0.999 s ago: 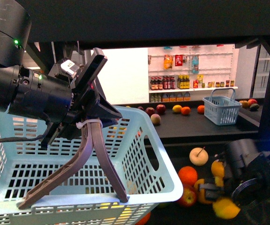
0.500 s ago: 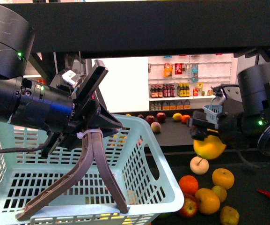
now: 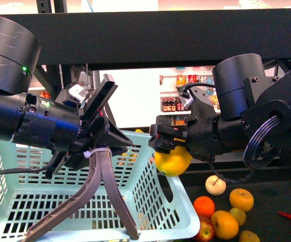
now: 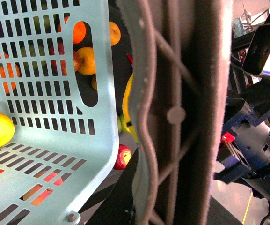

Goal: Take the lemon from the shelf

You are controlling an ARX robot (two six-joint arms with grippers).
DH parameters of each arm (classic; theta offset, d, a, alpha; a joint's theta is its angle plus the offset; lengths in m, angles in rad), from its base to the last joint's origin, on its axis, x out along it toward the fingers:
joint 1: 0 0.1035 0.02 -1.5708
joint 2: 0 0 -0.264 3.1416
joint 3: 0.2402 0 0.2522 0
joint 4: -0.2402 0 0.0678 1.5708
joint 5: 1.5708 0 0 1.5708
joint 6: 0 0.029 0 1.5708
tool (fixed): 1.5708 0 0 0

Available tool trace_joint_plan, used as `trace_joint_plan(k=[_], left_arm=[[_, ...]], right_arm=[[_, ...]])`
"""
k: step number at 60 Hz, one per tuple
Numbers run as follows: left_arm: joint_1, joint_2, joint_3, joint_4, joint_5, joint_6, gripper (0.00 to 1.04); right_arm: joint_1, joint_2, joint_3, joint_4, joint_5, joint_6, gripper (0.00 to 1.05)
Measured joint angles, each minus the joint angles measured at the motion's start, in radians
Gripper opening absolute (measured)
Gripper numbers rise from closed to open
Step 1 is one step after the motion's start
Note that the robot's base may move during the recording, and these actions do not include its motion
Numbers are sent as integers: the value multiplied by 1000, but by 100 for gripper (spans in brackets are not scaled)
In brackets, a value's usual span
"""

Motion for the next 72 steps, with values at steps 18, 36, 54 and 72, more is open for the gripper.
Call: trace_joint_plan(k=[18,36,54,72], left_arm=[[0,0,0,0,0,0,13],[0,0,0,0,-1,-5,13],[1,0,0,0,-2,-5,13],[-1,0,0,0,2,-6,13]], right_arm=[[48,34,0,-9,-28,-16,73],[2,9,-9,41,21,-23,102],[-166,-246,-181,164,236,-102,102],[-282,-705,-681,294,253,-185,102]])
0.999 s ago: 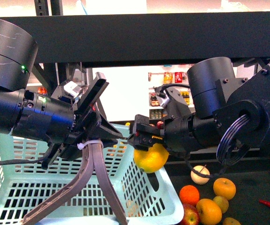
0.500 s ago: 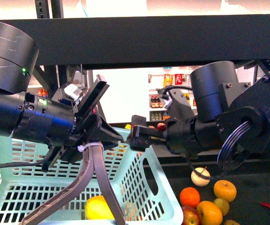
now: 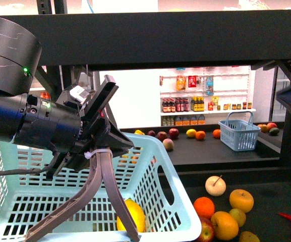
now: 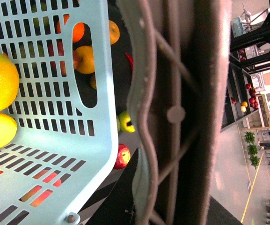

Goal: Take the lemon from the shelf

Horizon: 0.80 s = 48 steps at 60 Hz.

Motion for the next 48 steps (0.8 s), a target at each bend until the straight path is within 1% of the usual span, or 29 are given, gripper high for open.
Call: trace_joint_plan(k=[5,12,14,17,21,22,25,29,32,36,38,42,48], left_arm=[[0,0,0,0,-2,-1,13],[1,0,0,0,-5,1,13],[1,0,0,0,-5,1,13],[1,0,0,0,-5,0,13],[1,0,0,0,-3,-1,13],[1,0,0,0,-3,-1,13],[1,0,0,0,-3,0,13],[1,0,0,0,-2,0,13],[1,0,0,0,-1,-1,13],[0,0,0,0,-1,0,13],[0,0,0,0,-2,0,13],[1,0,0,0,-4,-1,13],[1,0,0,0,-4,0,13]], right_arm=[[-10,-139,-132,-11,31,-16,102],[-10,-336,-291,-67,33,-53,87],[-10,-412,-348,-90,30,-58,80],[-10,-487,-399,-121,31,-62,73],[-10,-628,-486,-178,31,-69,59],[-10,-644,-495,-185,31,-70,57],[-10,-747,-549,-236,31,-74,47],[-10,-907,-624,-311,31,-77,30],[-10,-953,-633,-325,31,-78,19],[-10,-972,-639,-338,30,-78,9],[-10,-981,-641,-344,30,-79,5],[-10,-1000,-647,-356,31,-79,7],[-10,-1027,-664,-348,30,-79,7]])
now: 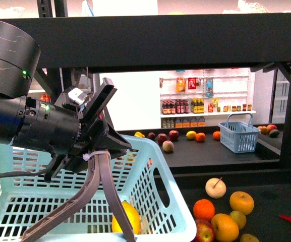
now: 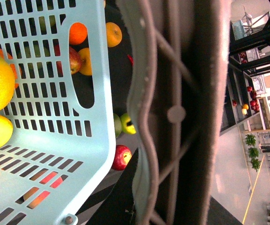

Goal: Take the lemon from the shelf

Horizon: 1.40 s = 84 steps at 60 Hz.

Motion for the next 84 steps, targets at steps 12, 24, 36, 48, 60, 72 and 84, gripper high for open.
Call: trace_joint_plan(k=[12,24,36,48,60,72,84], left_arm=[[0,0,0,0,2,-1,13],[0,0,0,0,3,-2,13],[0,0,0,0,2,2,13],[0,1,0,0,3,0,13],[0,0,0,0,2,-1,13],[0,1,0,0,2,-1,13],[0,0,0,0,2,-2,13]], right_arm=[[0,-53,0,-48,0,0,7],[0,-206,0,-232,0,0,7],[0,-243,0,-242,0,-1,7],[0,-243,0,-243,0,-3,8],[0,-243,0,-243,0,-2,41],[0,-243,0,-243,0,-2,77],[0,-243,0,-243,0,-2,103]])
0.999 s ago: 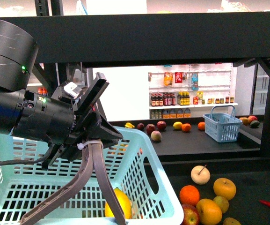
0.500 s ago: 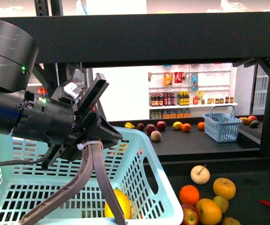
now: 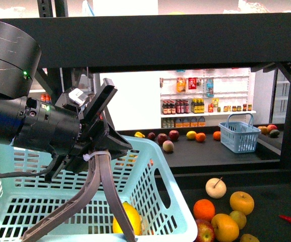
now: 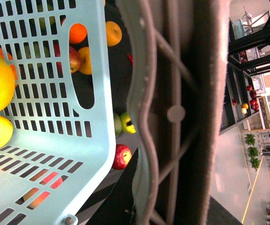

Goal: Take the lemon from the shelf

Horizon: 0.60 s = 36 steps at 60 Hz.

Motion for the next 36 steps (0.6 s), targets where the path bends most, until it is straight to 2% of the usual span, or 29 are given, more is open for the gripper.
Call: trace_joint_plan(k=[18,30,36], left_arm=[[1,0,0,7,-9,-29,13],[35,0,29,53,-124,-154,13],[80,0,56,92,-215,-232,13]], right_arm=[[0,0,0,0,0,0,102],[0,0,0,0,0,0,102],[0,0,0,0,0,0,102]])
